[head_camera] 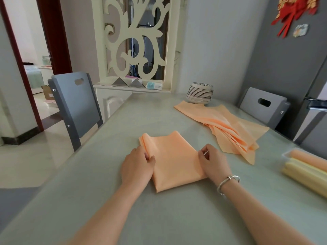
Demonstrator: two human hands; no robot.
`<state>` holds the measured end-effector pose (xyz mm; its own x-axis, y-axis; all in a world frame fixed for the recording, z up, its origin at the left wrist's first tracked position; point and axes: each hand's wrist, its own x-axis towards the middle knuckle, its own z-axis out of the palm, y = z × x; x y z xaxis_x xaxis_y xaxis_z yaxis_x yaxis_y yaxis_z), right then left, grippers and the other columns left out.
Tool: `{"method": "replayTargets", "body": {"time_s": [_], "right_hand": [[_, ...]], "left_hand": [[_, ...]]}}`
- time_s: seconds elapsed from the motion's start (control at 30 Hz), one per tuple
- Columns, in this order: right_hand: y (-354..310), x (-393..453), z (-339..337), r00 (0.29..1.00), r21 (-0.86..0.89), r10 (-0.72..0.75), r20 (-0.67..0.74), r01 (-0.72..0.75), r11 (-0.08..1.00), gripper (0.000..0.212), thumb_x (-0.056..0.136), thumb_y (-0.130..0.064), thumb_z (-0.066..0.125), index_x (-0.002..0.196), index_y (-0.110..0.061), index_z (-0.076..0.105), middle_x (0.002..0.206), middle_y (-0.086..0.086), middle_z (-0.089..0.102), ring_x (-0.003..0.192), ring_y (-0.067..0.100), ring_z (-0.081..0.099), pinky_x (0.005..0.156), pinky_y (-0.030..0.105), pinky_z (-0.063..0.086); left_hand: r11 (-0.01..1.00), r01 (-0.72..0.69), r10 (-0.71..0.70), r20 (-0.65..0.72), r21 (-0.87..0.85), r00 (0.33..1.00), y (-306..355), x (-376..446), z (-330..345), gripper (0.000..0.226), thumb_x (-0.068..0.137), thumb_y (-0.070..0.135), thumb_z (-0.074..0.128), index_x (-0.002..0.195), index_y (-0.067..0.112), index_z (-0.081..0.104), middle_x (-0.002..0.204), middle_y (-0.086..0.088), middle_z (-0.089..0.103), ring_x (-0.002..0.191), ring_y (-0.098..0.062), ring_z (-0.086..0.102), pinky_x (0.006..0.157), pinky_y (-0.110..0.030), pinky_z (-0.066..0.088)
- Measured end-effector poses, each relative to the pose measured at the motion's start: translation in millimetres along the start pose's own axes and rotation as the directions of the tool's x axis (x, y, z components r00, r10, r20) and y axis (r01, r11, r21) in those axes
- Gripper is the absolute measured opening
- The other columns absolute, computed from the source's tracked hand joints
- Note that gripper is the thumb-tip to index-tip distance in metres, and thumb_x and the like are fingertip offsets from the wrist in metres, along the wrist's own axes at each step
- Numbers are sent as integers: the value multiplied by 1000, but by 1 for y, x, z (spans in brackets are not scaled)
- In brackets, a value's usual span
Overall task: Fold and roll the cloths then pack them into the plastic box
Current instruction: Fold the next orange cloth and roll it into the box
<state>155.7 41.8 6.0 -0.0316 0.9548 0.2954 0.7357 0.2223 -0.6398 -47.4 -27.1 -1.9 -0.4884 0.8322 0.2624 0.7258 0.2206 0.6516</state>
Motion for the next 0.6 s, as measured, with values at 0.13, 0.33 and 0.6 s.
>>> {"method": "replayTargets", "body": {"time_s": [0.13, 0.33, 0.6], "right_hand": [[2, 5, 3, 999, -30, 9, 40, -8, 1000, 13, 93, -29, 47, 87, -20, 54, 72, -4, 55, 69, 18, 54, 61, 30, 42], [-4, 3, 5, 994, -207, 7, 112, 17, 978, 15, 96, -31, 39, 98, -19, 47, 84, 1, 57, 84, 28, 57, 71, 32, 41], [-11, -12, -1, 993, -413, -28, 118, 74, 907, 13, 92, -12, 35, 104, -15, 36, 76, 1, 56, 75, 29, 57, 63, 31, 35]], "left_hand": [[1000, 3, -3, -41, 10, 999, 0, 1, 2, 12, 91, 28, 50, 83, 20, 48, 89, 0, 59, 89, -24, 57, 74, -36, 45], [1000, -22, 24, -83, 21, 996, -2, -2, 5, 10, 92, 24, 51, 89, 15, 47, 92, -2, 58, 90, -25, 56, 74, -38, 44], [930, -365, 366, -172, 39, 915, 5, -1, 5, 17, 82, 15, 65, 93, 17, 52, 96, 2, 50, 86, -22, 50, 78, -37, 43]]}}
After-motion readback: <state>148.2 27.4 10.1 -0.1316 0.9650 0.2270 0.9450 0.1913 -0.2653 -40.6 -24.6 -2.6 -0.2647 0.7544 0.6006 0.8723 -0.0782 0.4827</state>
